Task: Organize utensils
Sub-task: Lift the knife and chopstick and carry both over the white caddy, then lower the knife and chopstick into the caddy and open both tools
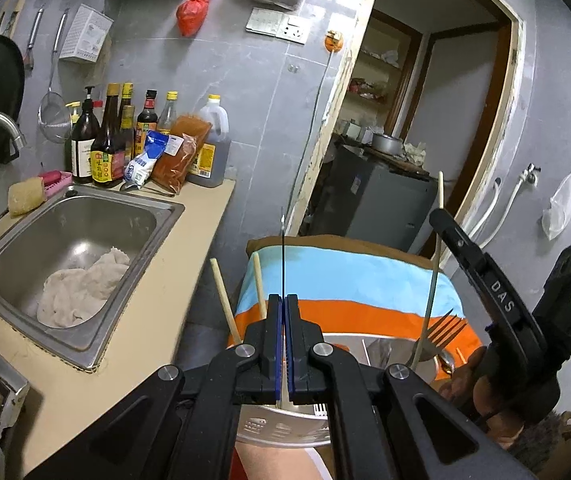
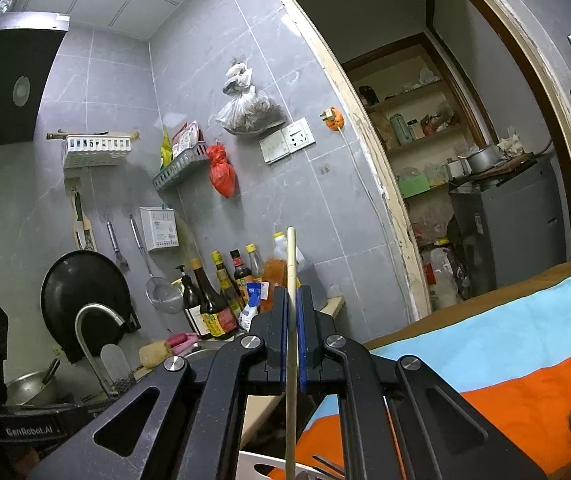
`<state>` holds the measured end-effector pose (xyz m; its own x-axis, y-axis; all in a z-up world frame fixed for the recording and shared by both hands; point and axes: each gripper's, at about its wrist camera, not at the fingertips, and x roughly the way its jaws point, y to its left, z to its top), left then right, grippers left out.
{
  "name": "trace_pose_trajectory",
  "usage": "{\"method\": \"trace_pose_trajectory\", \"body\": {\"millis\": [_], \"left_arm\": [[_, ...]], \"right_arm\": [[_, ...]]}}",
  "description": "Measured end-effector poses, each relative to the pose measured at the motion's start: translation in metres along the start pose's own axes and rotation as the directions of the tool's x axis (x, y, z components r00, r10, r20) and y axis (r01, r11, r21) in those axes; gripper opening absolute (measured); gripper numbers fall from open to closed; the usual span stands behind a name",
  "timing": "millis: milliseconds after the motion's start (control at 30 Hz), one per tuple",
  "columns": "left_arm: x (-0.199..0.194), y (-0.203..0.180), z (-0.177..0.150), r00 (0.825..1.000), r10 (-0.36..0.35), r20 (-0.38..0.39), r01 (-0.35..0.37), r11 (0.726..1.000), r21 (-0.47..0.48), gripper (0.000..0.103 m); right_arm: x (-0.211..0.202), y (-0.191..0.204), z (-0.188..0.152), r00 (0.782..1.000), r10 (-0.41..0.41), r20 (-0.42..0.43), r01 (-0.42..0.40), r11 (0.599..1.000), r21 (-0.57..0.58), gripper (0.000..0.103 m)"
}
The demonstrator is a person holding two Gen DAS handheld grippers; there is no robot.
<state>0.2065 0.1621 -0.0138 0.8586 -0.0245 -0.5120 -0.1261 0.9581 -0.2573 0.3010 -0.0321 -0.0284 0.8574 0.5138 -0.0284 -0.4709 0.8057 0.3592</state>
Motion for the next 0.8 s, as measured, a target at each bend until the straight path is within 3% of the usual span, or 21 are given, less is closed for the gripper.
{"method": "trace_pose_trajectory", "body": {"millis": [367,600,800], "left_arm": [[0.01,-0.005,-0.004,0.998,0.007,-0.054,-0.007,1.0,0.008,0.002],[0.015,0.002,-0.003,0.994,-0.038,-0.1,0.032,0.998,-0.059,0.002],[0.014,0.004,-0.006,0.992,-0.053,-0.113,0.042,0.995,-0.096,0.003]], "right_arm": [[0.0,-0.012,-0.008,1.0,0.001,-0.019,0.0,0.999,0.035,0.005],[-0.003,-0.018,-0.011,0.994,0.032,-0.102,-0.026,0.998,0.057,0.005],[-0.016,-0.021,-0.006,0.991,0.04,-0.124,-0.035,0.998,0.046,0.006]]}}
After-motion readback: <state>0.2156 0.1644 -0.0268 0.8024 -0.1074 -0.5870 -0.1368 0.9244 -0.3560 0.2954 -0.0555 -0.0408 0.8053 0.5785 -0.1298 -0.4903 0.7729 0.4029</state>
